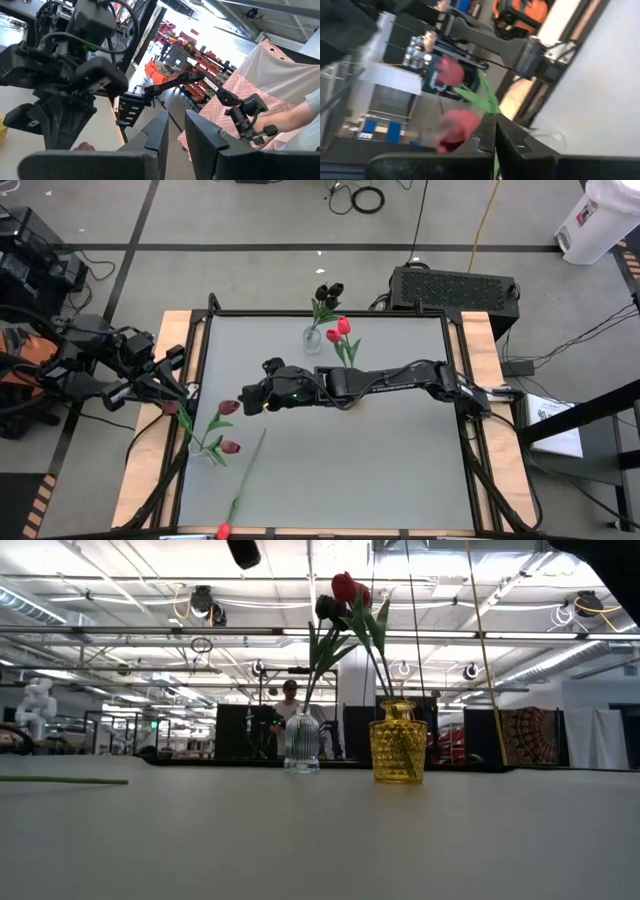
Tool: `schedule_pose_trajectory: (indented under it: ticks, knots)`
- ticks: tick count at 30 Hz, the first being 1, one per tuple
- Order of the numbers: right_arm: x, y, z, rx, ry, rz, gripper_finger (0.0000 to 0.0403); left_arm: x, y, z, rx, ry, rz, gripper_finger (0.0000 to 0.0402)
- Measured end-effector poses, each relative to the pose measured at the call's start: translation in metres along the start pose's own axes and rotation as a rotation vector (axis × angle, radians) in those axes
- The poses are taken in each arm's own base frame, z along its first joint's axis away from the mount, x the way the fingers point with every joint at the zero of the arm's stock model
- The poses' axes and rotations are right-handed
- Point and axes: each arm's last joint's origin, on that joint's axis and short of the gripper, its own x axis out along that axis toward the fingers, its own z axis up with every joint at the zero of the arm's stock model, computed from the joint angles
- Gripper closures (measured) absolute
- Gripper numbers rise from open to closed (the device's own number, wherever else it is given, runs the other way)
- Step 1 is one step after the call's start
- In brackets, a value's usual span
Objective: Sort flowers into vase by color
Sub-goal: Put the red tulip into the bottom transparent bin, then put the pink tulip into the yellow vase
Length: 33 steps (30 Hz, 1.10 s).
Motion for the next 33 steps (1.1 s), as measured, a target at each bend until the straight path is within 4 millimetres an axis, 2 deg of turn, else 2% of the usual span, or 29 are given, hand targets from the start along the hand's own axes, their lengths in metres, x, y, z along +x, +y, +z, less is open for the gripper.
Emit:
schedule_pose_trajectory:
  ticks: [10,21,33]
  knots:
    - [-0.002,0.013,-0.008,0.026,0.035,0.119,0.0403,0.0,0.0,0.0,0.003,0.0,0.0,0.0333]
    - [-0.003,0.016,-0.013,-0.002,0.036,0.13,0.0403,0.0,0.0,0.0,-0.002,0.0,0.0,0.0333]
    - [0.0,0.007,0.019,-0.133,-0.173,0.062,0.0403,0.0,0.0,0.0,-0.005,0.0,0.0,0.0333]
